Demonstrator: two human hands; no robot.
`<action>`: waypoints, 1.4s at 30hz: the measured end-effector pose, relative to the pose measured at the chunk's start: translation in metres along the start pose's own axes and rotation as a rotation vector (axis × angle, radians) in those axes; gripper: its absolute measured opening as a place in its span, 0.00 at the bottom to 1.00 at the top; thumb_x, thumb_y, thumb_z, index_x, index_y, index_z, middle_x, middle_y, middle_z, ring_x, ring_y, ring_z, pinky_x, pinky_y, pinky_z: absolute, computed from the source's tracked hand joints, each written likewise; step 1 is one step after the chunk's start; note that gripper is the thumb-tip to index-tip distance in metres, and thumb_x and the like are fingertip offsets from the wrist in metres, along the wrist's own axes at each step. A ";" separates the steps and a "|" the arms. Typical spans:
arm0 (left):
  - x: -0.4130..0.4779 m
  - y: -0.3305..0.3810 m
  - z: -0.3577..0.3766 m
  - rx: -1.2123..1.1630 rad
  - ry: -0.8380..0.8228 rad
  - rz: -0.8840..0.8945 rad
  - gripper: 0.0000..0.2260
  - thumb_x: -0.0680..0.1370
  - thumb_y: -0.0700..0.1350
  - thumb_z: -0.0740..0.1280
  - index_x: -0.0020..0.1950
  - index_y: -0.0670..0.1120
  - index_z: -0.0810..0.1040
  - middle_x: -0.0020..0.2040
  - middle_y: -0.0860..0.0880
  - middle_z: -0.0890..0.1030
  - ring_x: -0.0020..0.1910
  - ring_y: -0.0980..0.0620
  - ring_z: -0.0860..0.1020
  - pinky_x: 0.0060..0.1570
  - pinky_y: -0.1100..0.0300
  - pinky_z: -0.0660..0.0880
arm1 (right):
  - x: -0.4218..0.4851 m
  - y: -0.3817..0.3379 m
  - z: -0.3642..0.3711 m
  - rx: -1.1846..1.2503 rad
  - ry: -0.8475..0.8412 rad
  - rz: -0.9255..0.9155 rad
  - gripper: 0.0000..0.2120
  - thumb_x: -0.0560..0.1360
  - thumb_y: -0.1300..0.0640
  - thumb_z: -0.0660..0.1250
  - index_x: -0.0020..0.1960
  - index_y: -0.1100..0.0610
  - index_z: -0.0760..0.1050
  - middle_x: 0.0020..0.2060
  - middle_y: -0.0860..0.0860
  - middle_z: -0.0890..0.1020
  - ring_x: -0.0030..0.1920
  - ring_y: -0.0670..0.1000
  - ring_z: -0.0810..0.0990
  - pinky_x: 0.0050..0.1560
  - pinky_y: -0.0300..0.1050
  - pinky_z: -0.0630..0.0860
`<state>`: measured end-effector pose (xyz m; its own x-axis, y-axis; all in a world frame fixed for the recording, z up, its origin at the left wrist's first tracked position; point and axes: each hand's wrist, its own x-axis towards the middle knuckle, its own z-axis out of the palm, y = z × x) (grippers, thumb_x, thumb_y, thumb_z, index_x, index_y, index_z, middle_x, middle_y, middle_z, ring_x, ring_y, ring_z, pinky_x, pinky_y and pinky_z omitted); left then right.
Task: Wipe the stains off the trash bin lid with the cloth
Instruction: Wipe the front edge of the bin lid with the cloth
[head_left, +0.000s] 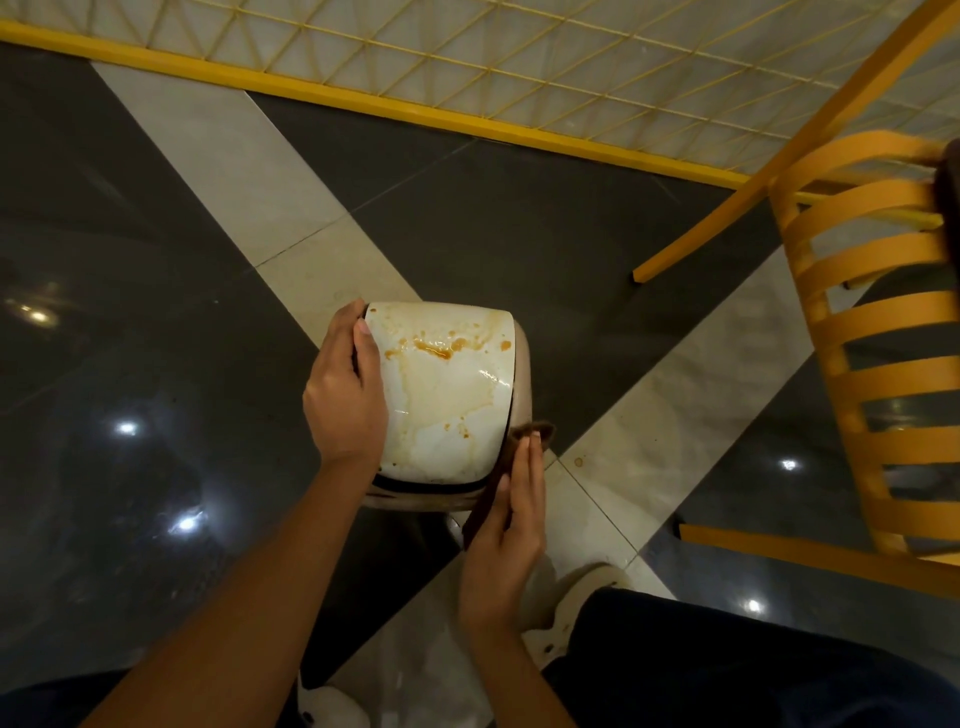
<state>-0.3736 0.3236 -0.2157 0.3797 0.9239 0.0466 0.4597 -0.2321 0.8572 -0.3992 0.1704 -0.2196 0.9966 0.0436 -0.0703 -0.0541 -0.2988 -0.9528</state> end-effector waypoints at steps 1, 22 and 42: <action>0.000 0.000 0.000 0.001 -0.002 0.002 0.17 0.82 0.51 0.53 0.67 0.50 0.72 0.64 0.51 0.77 0.61 0.53 0.75 0.59 0.58 0.73 | 0.002 0.001 0.000 0.004 0.000 0.002 0.21 0.79 0.66 0.56 0.68 0.50 0.64 0.70 0.47 0.67 0.69 0.35 0.61 0.66 0.28 0.60; 0.001 0.000 -0.001 0.002 -0.007 -0.003 0.17 0.82 0.51 0.53 0.67 0.49 0.72 0.64 0.50 0.77 0.61 0.52 0.75 0.60 0.57 0.73 | 0.116 -0.039 0.009 -0.056 -0.204 0.074 0.15 0.80 0.59 0.56 0.65 0.54 0.72 0.58 0.44 0.75 0.61 0.44 0.73 0.62 0.32 0.68; -0.002 0.003 -0.001 0.002 -0.002 -0.026 0.17 0.82 0.51 0.53 0.67 0.50 0.72 0.64 0.51 0.76 0.61 0.52 0.75 0.59 0.58 0.72 | 0.158 -0.045 0.015 -0.190 -0.409 0.155 0.14 0.79 0.61 0.58 0.63 0.55 0.75 0.58 0.50 0.79 0.58 0.48 0.75 0.64 0.47 0.71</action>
<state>-0.3736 0.3218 -0.2132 0.3690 0.9292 0.0229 0.4712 -0.2083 0.8571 -0.2404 0.2055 -0.1921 0.8691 0.3451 -0.3544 -0.1498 -0.4992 -0.8534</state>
